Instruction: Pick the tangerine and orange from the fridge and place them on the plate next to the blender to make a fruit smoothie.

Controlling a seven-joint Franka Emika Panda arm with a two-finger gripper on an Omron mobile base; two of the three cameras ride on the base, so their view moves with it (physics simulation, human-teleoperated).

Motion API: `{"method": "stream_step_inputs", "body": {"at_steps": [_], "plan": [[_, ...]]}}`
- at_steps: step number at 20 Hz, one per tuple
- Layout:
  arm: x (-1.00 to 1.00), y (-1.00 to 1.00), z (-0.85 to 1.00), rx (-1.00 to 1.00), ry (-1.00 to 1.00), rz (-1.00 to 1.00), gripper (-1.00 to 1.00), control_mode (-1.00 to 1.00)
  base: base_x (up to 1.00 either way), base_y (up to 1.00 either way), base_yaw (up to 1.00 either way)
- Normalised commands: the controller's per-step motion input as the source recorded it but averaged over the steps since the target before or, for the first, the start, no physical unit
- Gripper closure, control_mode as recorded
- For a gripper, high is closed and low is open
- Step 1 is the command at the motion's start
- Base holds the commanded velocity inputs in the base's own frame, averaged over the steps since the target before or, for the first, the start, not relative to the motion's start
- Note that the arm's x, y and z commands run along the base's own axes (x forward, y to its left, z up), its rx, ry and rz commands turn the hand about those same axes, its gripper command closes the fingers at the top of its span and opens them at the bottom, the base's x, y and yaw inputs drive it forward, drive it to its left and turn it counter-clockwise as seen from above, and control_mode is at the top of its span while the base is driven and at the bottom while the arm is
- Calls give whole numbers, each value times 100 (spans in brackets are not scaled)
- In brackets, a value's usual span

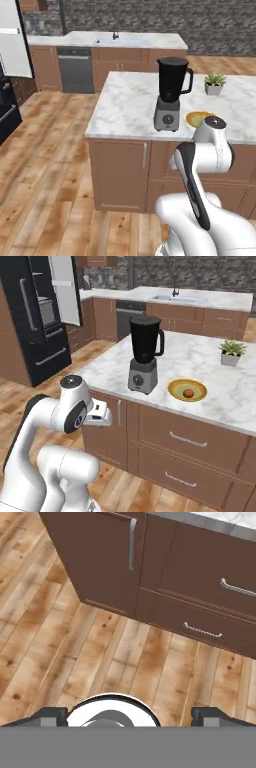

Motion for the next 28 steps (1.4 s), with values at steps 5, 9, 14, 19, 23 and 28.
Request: {"method": "stream_step_inputs", "body": {"at_steps": [5, 9, 14, 19, 23, 28], "plan": [[0, 0, 0, 0, 0, 0, -100, 100, -9, 100, 52], [0, 0, 0, 0, 0, 0, -100, 100, 41, 100, 41], [0, 0, 0, 0, 0, 0, -100, 100, 98, 100, 17], [0, 0, 0, 0, 0, 0, -100, 100, 100, 64, 6], [0, 0, 0, 0, 0, 0, -100, 100, 100, 24, -19], [0, 0, 0, 0, 0, 0, -100, 100, 100, 7, -21]]}}
